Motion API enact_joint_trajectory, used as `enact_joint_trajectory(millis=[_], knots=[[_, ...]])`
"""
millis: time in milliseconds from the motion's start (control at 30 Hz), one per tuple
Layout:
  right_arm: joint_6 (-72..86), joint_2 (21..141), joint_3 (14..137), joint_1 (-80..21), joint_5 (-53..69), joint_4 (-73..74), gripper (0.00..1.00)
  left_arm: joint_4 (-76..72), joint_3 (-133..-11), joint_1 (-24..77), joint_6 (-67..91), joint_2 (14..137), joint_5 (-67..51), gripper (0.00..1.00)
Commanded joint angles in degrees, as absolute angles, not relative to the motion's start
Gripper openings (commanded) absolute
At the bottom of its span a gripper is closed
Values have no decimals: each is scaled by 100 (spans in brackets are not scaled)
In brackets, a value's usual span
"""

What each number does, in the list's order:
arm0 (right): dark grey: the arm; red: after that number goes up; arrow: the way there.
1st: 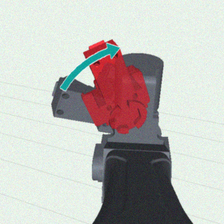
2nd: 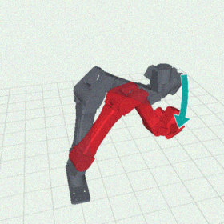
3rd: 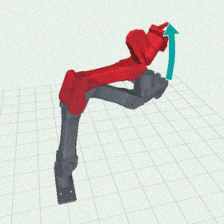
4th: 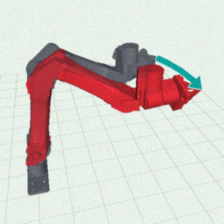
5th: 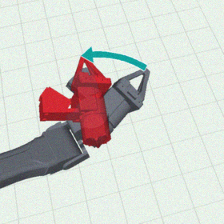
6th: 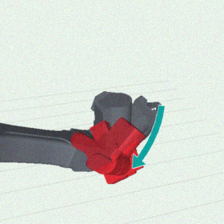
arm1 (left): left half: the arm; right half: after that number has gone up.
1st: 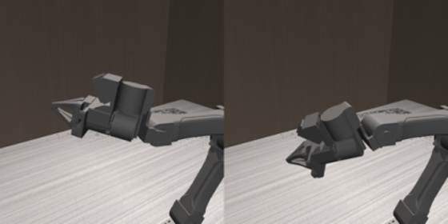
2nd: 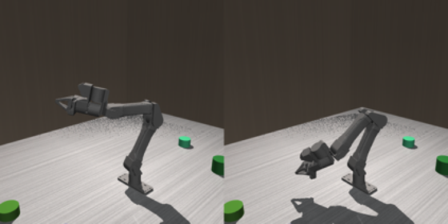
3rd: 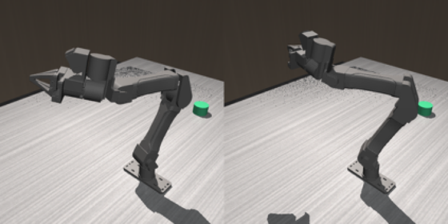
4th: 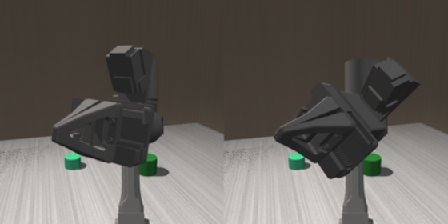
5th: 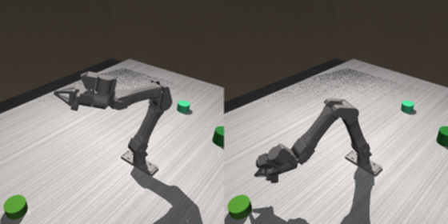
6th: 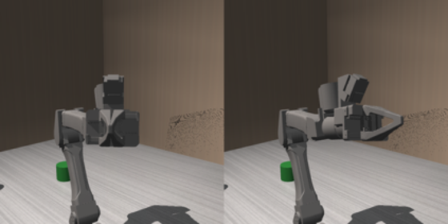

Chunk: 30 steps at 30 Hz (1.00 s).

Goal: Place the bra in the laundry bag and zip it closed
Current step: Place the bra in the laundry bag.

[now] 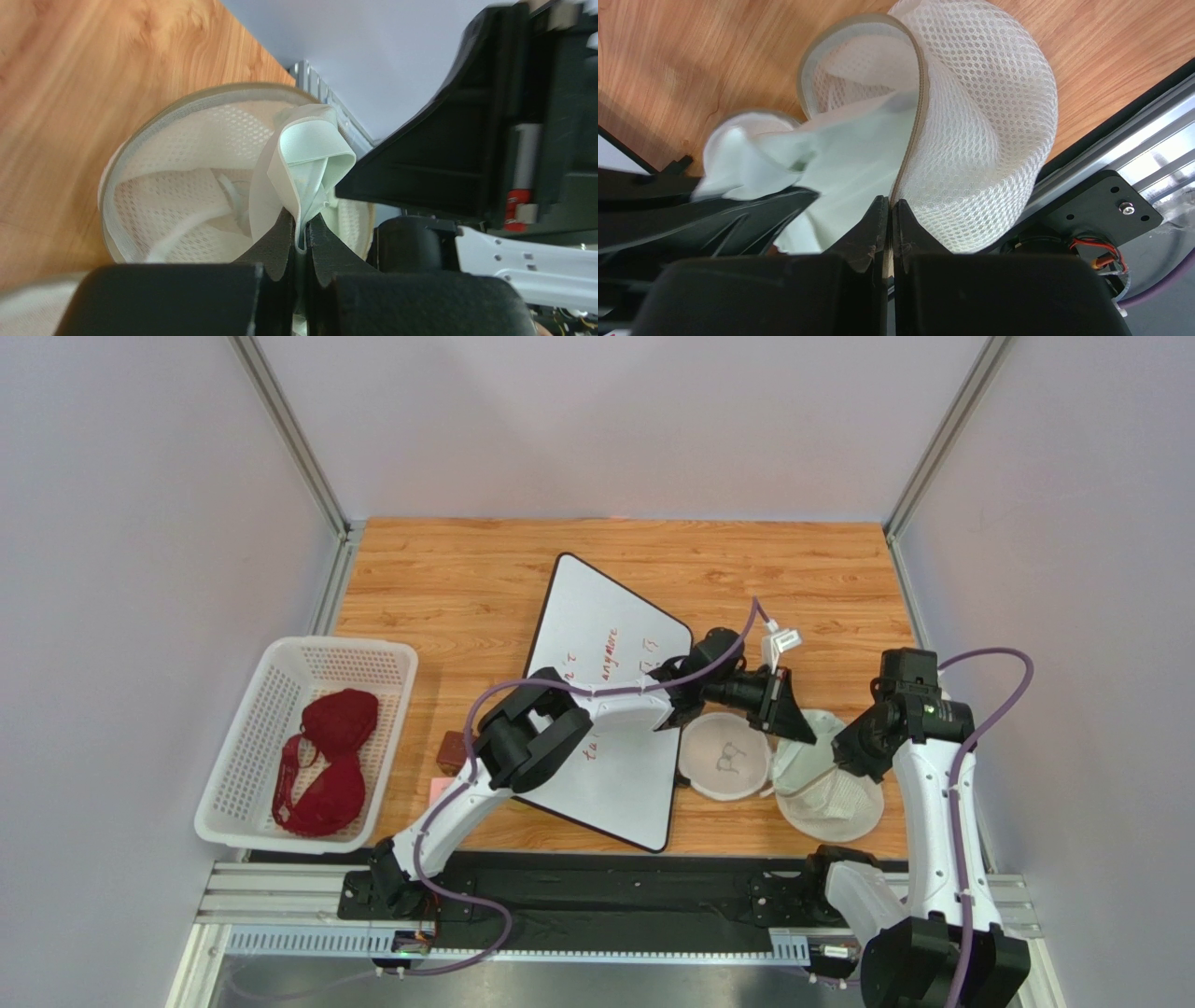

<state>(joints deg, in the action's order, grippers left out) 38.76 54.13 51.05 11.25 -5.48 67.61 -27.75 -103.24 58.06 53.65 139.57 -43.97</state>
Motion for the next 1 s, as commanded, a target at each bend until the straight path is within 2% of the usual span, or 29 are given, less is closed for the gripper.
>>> enact_joint_trajectory(millis=[0, 233, 500, 700, 767, 800, 967], knots=[[3639, 5387, 5221, 1081, -484, 6407, 4, -3006, -10336, 6003, 5256, 14273, -4843, 0], [3305, 5843, 5290, 976, 288, 5689, 4, -2602, -10346, 5942, 5211, 14283, -4132, 0], [3042, 6899, 6344, 686, 843, 5098, 6, -2471, -9993, 5441, 5195, 13641, -3191, 0], [2629, 7040, 6416, 659, 1546, 4703, 9, -1837, -10063, 5309, 4615, 13158, -2567, 0], [2479, 7101, 6328, 659, 1451, 4685, 15, -1758, -10177, 5309, 4570, 13174, -2514, 0], [2313, 7162, 6276, 668, 1302, 4676, 22, -1610, -10378, 5309, 4588, 13236, -2566, 0], [2162, 7374, 6196, 729, 1222, 4649, 46, -1915, -10511, 5317, 4913, 13631, -2865, 0]])
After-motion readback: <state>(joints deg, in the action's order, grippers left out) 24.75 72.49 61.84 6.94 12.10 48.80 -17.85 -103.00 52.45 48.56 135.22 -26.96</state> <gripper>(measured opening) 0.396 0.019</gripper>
